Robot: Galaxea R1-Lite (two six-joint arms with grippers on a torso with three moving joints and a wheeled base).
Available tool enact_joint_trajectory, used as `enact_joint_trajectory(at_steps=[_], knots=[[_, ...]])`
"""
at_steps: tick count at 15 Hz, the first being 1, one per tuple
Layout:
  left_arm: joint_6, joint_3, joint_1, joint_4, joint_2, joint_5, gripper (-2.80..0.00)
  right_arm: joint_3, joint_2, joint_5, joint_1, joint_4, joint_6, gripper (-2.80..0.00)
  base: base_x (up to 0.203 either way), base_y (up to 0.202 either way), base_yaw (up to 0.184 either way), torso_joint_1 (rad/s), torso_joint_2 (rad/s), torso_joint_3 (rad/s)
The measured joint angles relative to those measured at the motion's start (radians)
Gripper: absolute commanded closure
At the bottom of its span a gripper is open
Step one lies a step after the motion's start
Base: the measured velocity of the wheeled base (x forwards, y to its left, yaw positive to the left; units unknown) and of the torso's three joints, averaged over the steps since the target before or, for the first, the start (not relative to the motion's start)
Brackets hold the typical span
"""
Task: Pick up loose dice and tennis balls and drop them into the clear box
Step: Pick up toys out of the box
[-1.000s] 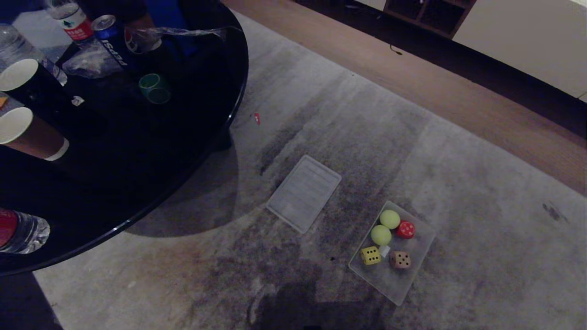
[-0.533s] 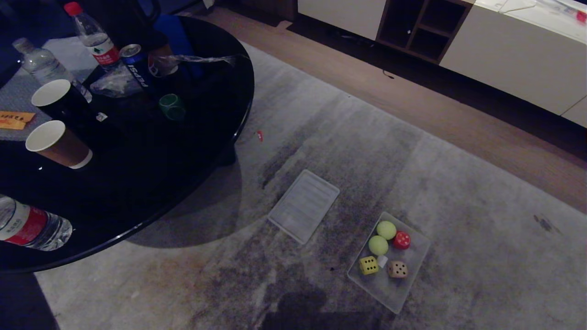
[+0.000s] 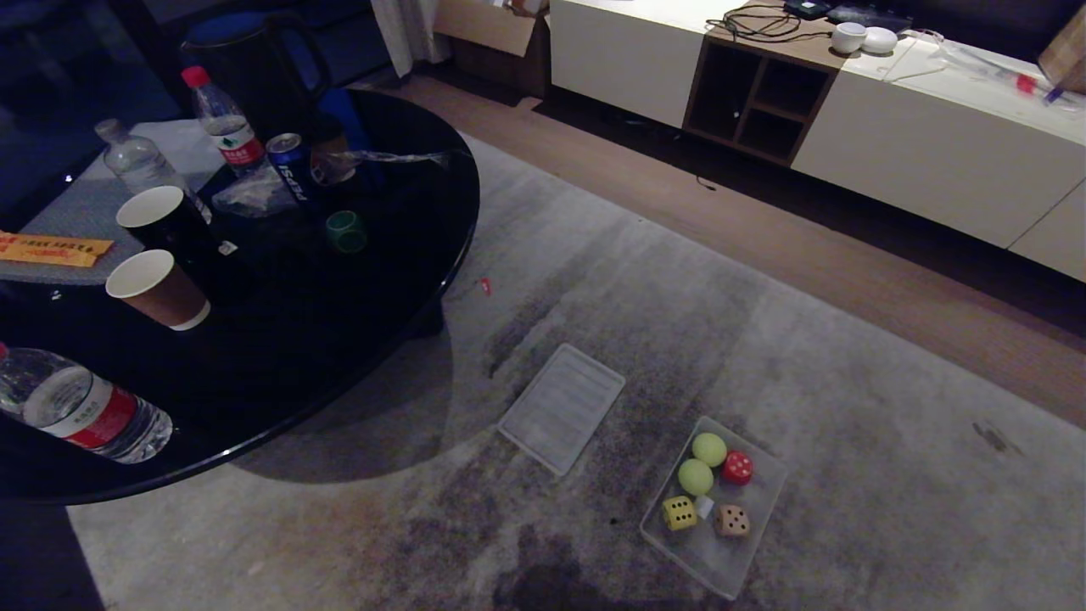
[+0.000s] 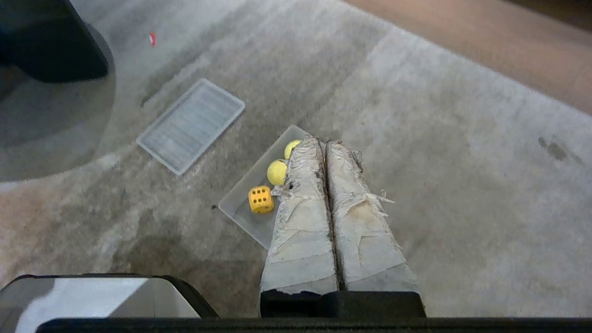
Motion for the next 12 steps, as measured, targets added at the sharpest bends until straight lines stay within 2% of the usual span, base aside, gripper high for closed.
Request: enact_joint_trajectory(at_steps=[12], knots=[[0.0, 0.0, 0.0, 0.0, 0.0, 0.0, 0.0, 0.0, 0.0, 0.0, 0.0, 0.0, 0.0, 0.0, 0.0, 0.0, 0.0, 0.002, 0.0, 0.203]])
